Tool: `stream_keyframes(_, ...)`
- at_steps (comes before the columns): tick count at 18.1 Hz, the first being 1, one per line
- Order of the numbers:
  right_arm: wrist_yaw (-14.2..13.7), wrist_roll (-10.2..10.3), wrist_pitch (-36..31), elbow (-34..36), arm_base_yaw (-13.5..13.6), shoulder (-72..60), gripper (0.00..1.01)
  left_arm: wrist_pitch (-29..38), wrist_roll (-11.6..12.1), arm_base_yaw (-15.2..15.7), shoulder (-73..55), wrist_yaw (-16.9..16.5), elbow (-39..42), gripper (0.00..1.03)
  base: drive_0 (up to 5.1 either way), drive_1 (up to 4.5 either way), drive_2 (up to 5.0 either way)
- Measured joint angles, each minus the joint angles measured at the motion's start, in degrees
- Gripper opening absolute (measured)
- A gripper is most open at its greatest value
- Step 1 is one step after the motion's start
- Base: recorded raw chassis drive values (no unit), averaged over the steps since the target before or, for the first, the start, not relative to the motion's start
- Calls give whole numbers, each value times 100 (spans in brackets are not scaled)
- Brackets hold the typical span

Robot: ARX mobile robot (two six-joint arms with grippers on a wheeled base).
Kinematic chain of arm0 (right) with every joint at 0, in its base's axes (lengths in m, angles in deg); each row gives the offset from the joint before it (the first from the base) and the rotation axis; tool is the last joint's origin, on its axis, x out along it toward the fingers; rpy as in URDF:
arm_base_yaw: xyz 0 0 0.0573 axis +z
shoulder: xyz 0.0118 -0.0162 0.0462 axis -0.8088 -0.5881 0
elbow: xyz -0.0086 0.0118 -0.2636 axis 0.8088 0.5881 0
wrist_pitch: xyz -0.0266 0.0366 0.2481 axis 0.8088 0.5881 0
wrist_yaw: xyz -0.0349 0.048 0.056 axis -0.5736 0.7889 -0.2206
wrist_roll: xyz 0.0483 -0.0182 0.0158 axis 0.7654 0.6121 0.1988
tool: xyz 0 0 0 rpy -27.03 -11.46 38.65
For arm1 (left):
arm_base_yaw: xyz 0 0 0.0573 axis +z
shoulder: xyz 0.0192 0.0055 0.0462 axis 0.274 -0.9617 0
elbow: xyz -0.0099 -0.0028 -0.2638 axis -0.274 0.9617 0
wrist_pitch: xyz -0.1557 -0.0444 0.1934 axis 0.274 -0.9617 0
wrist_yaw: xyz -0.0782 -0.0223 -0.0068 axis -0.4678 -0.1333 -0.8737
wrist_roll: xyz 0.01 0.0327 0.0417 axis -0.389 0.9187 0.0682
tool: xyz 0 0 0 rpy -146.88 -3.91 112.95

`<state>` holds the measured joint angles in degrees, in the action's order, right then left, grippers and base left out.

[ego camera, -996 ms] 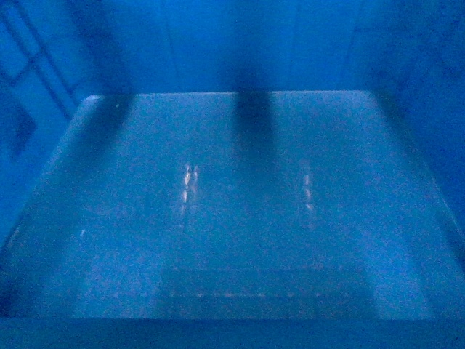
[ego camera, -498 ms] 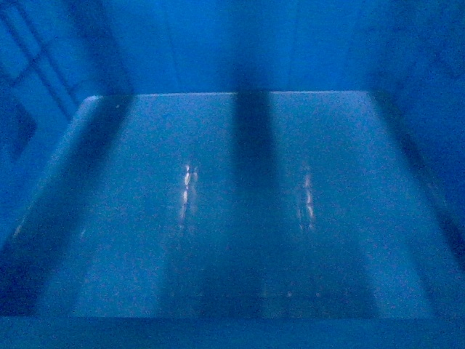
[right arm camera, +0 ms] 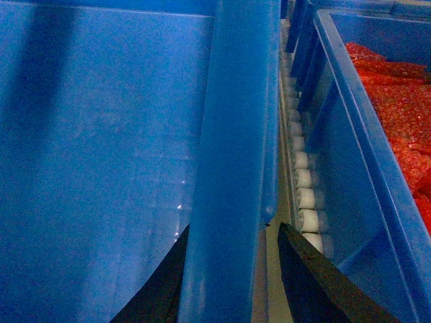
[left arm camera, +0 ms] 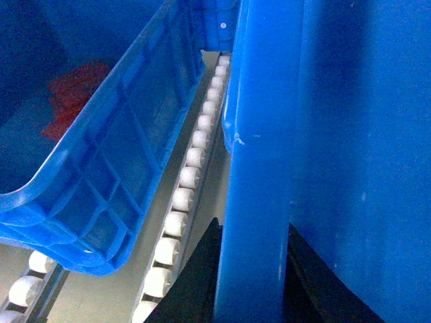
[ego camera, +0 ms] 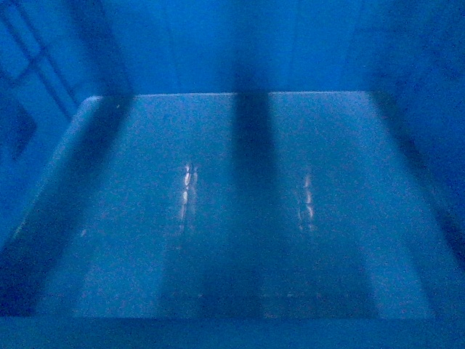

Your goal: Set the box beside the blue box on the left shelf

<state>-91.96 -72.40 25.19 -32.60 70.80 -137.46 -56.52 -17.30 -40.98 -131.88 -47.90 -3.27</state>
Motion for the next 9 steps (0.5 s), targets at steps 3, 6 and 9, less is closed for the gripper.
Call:
stream_keyframes(3, 0, 0, 2, 0, 0, 0, 33, 2, 2, 0, 0, 0, 0, 17, 0, 0, 0)
stream_keyframes(6, 0, 0, 0, 0, 0, 0, 33, 2, 0, 0, 0, 0, 0, 17, 0, 0, 0)
stream_keyframes(9, 0, 0, 0, 0, 0, 0, 33, 0, 0, 0, 0, 0, 0, 17, 0, 0, 0)
